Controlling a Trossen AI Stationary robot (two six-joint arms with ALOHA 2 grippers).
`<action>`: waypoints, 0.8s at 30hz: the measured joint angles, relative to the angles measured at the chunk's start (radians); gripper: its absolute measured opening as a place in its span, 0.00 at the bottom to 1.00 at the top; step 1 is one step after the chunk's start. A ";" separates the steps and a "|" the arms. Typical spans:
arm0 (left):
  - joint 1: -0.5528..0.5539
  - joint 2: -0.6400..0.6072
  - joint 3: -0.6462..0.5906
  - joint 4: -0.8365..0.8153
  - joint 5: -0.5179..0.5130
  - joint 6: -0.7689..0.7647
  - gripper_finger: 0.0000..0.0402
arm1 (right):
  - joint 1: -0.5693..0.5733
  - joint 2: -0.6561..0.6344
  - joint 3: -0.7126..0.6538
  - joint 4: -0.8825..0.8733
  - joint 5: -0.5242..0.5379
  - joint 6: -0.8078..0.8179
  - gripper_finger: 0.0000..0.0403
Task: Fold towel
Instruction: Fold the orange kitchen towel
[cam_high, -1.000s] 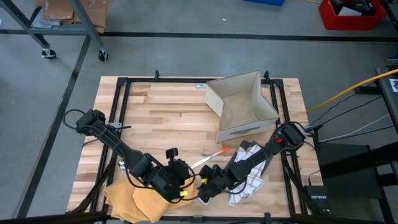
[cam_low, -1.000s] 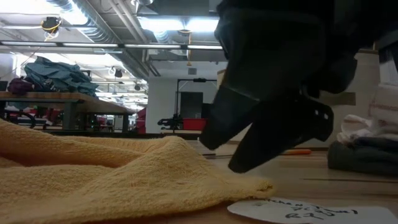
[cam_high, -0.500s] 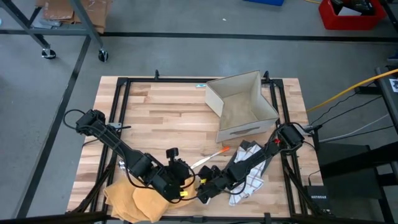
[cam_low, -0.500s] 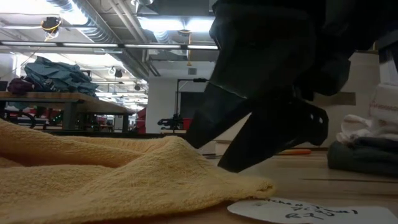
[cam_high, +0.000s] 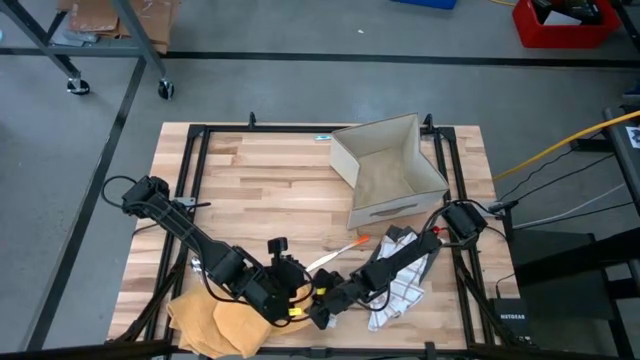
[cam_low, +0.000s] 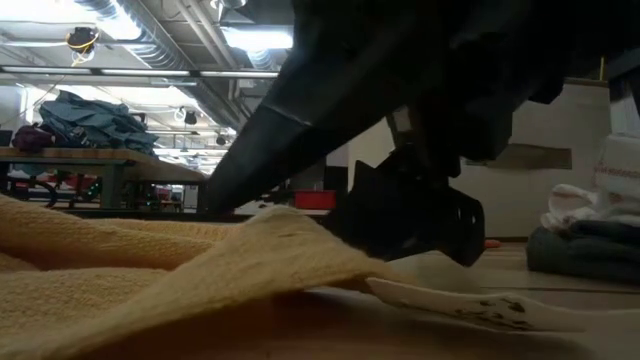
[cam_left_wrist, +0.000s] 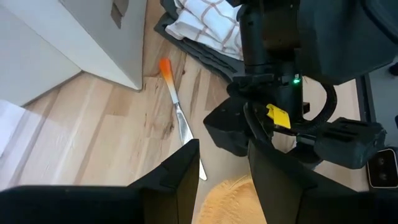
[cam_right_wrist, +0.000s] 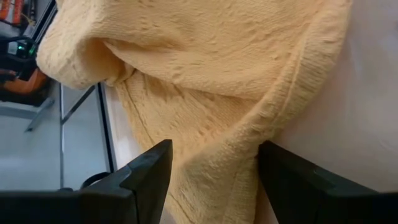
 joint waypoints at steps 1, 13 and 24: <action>0.000 0.000 0.000 0.000 0.000 0.000 0.33 | 0.000 0.000 0.000 0.002 -0.007 0.000 0.58; -0.001 0.001 0.000 0.003 0.001 0.000 0.33 | 0.003 0.005 -0.001 -0.013 0.091 -0.043 0.24; -0.001 0.001 0.000 0.001 0.000 0.017 0.33 | 0.003 -0.064 -0.003 -0.077 0.153 -0.151 0.08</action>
